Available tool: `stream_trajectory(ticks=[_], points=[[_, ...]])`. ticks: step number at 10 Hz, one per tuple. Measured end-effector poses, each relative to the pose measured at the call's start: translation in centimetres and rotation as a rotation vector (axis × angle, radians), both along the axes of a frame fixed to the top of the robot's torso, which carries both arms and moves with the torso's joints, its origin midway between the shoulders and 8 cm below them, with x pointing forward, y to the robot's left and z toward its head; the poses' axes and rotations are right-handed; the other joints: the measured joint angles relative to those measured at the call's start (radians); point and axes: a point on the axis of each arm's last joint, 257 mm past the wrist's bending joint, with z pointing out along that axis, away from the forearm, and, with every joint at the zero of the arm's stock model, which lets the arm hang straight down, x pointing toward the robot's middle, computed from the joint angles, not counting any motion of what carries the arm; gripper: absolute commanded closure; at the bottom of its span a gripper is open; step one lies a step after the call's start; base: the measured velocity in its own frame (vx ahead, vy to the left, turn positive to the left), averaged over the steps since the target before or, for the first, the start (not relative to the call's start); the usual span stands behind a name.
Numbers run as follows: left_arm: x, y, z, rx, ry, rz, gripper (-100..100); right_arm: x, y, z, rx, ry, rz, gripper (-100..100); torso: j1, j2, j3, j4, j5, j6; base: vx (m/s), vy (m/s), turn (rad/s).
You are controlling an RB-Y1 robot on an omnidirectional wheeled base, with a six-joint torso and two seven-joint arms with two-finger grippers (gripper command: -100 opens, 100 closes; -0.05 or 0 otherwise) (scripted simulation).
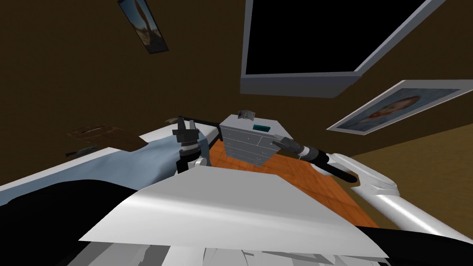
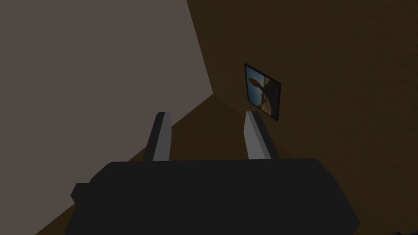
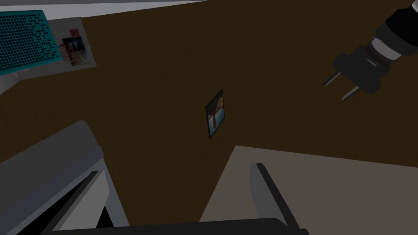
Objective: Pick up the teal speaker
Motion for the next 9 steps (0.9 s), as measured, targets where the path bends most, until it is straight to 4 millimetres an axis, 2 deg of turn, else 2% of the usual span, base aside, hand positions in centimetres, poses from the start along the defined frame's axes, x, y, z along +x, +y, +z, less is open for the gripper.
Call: stream_trajectory(ticks=[9], points=[[0.0,0.0,0.0,0.000,0.000,0.000,0,0.5,-3.4,-1.4,-0.306,0.076,0.041,-100,0.000,-0.002,-0.001,0.000,0.000,0.000,0.019,0.036,0.011]])
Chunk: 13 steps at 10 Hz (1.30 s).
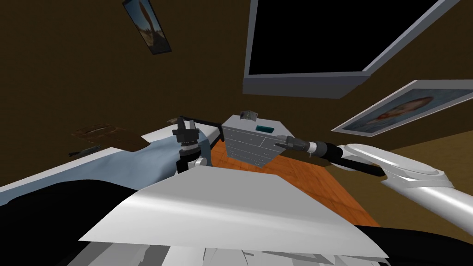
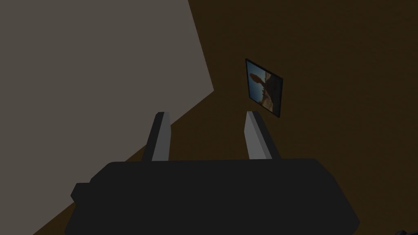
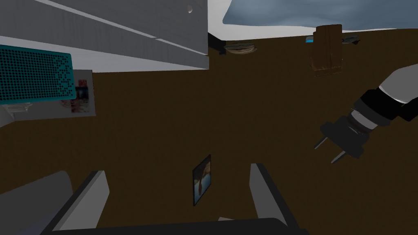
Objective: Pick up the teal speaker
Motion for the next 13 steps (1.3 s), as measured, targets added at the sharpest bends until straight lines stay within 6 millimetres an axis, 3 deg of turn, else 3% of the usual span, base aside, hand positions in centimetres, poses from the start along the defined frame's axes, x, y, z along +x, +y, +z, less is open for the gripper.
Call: stream_trajectory(ticks=[13], points=[[0.0,0.0,0.0,0.000,0.000,0.000,0,0.9,-4.6,-0.2,-0.418,0.118,0.068,-100,-0.002,0.000,0.000,0.000,-0.001,0.000,0.042,0.023,0.006]])
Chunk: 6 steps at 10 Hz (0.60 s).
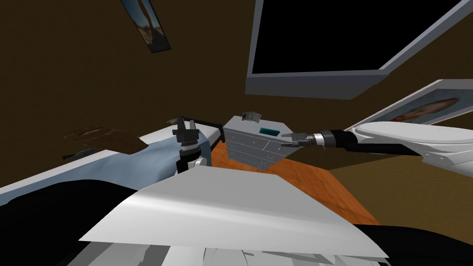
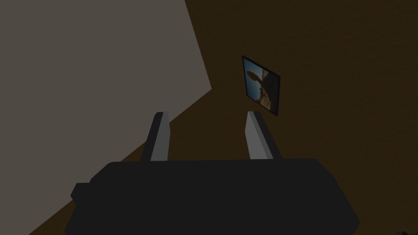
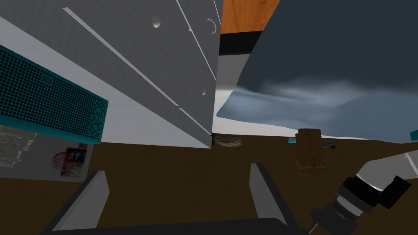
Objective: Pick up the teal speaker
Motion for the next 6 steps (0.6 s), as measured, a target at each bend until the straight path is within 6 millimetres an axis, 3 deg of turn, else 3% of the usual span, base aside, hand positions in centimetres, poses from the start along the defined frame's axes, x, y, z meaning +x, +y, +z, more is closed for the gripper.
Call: stream_trajectory(ticks=[6], points=[[0.00,0.00,0.00,0.000,0.000,0.000,0,0.46,-1.58,0.01,-0.172,0.060,0.030,-100,-0.001,0.000,0.000,0.000,0.000,0.000,0.055,0.016,-0.001]])
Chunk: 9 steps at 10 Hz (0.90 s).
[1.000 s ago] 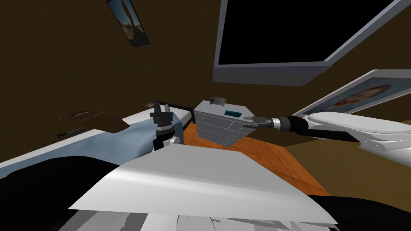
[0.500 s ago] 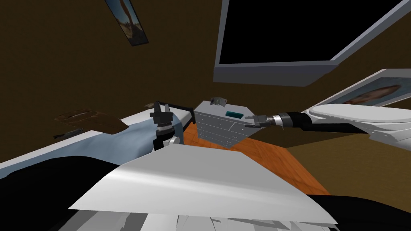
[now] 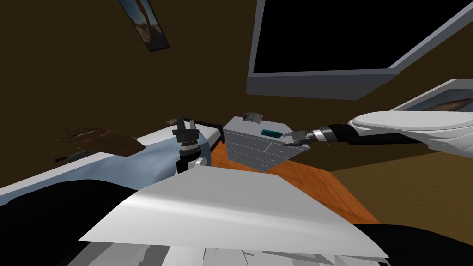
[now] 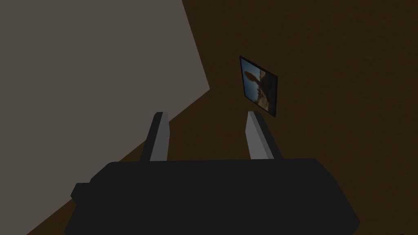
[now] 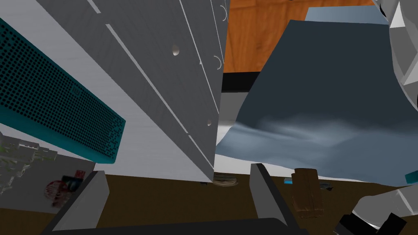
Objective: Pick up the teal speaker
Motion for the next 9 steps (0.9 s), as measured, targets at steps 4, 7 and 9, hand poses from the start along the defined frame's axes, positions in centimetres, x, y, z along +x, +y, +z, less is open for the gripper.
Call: stream_trajectory(ticks=[4,7,9], points=[[0.0,0.0,0.0,0.000,0.000,0.000,0,0.4,-1.1,-0.1,-0.135,0.053,0.026,-100,0.001,-0.003,-0.002,-0.001,0.000,0.000,0.074,0.016,-0.004],[0.0,0.0,0.0,0.000,0.000,0.000,0,0.8,-1.4,-0.1,-0.215,0.084,0.051,-100,0.000,-0.001,-0.001,0.000,0.000,0.000,0.072,0.002,-0.010],[0.0,0.0,0.0,0.000,0.000,0.000,0,1.0,-1.7,-0.3,-0.276,0.112,0.068,-100,0.001,-0.003,-0.002,-0.001,0.000,0.000,0.086,0.013,-0.011]])
